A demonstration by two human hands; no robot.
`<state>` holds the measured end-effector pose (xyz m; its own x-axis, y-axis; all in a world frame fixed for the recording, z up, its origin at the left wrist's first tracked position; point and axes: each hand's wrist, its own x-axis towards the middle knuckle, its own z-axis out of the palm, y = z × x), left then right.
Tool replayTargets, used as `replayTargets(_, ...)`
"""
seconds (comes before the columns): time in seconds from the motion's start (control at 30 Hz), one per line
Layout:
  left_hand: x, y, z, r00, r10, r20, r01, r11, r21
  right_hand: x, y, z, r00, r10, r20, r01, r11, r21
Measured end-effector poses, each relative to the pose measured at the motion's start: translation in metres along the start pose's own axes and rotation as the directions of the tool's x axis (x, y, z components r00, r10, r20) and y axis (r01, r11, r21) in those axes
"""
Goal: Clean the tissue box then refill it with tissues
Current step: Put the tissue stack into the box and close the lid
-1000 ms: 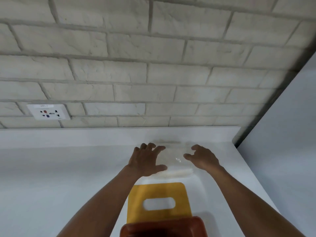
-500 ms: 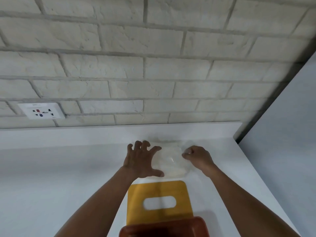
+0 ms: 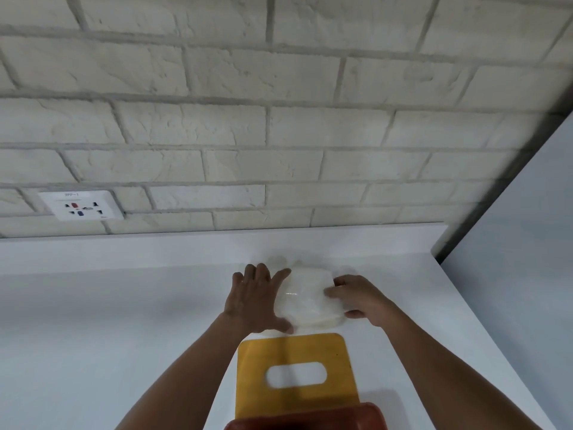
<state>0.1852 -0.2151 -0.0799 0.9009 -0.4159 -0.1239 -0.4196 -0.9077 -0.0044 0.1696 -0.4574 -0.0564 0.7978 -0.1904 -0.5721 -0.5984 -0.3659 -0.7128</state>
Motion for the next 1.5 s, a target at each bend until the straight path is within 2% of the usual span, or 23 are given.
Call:
replayTargets(0.13,-0.001,-0.002,0.005,1.000,0.011,-0.024,-0.011,1.000,-0.005,0.005,-0.010,-0.001,0.984,0.167,-0.060,-0.151,0.965,0.212)
replayTargets(0.23,-0.002,-0.002,0.006,1.000,0.003,-0.024,-0.004,1.000,-0.020,0.006,-0.010,-0.004,0.982,0.189,0.012,-0.189,0.972,0.139)
replayTargets(0.37,-0.002,-0.002,0.007,0.999,-0.003,-0.034,0.001,0.999,-0.037,0.008,-0.012,-0.005,0.985,0.159,0.066,-0.163,0.985,0.057)
replayTargets(0.47,-0.002,-0.002,0.009,0.999,-0.003,-0.033,0.001,0.999,-0.046,0.009,-0.011,0.001,0.994,0.096,0.052,-0.093,0.994,-0.060)
replayTargets(0.53,-0.003,-0.003,0.010,0.999,0.002,-0.038,-0.004,0.998,-0.060,0.009,-0.011,0.004,0.996,0.076,0.056,-0.071,0.995,-0.074)
replayTargets(0.63,-0.004,-0.003,0.013,0.999,0.009,-0.049,-0.013,0.996,-0.089,0.005,-0.011,0.005,0.994,0.097,0.059,-0.098,0.995,0.007)
replayTargets(0.77,-0.005,-0.005,0.017,0.996,0.010,-0.084,-0.020,0.993,-0.113,0.003,-0.011,-0.001,0.985,0.129,0.118,-0.153,0.962,0.226)
replayTargets(0.83,-0.004,-0.005,0.017,0.995,0.018,-0.096,-0.029,0.993,-0.114,0.002,-0.008,-0.003,0.978,0.147,0.147,-0.177,0.960,0.217)
replayTargets(0.93,-0.004,-0.004,0.019,0.995,0.032,-0.093,-0.042,0.994,-0.105,0.002,-0.003,0.000,0.982,0.112,0.154,-0.136,0.979,0.154)
replayTargets(1.03,-0.006,-0.007,0.016,0.997,0.056,-0.059,-0.063,0.990,-0.127,-0.002,0.000,0.003,0.987,0.060,0.151,-0.090,0.975,0.204)
replayTargets(1.1,-0.009,-0.009,0.010,0.999,0.010,-0.036,-0.018,0.977,-0.214,-0.001,0.003,0.000,0.983,0.021,0.180,-0.066,0.967,0.244)
replayTargets(1.13,-0.010,-0.009,0.007,0.997,-0.059,-0.056,0.041,0.959,-0.281,-0.001,0.004,-0.002,0.977,0.001,0.211,-0.056,0.964,0.259)
replayTargets(1.2,-0.008,-0.009,0.000,0.951,-0.293,-0.096,0.232,0.885,-0.403,0.001,0.004,-0.005,0.968,-0.017,0.250,-0.049,0.966,0.254)
replayTargets(1.27,-0.004,-0.011,-0.002,0.889,-0.458,0.013,0.403,0.768,-0.499,0.001,0.004,-0.006,0.972,-0.030,0.235,-0.036,0.962,0.270)
replayTargets(1.3,-0.002,-0.013,-0.001,0.879,-0.468,0.087,0.432,0.709,-0.557,0.000,0.002,-0.006,0.976,-0.036,0.216,-0.032,0.953,0.302)
replayTargets(1.4,0.001,-0.020,0.006,0.887,-0.425,0.178,0.400,0.519,-0.755,0.001,0.004,-0.006,0.984,-0.039,0.175,-0.046,0.887,0.459)
replayTargets(1.5,0.002,-0.021,0.005,0.883,-0.435,0.176,0.305,0.247,-0.920,0.002,0.007,-0.010,0.986,-0.010,0.167,-0.083,0.836,0.543)
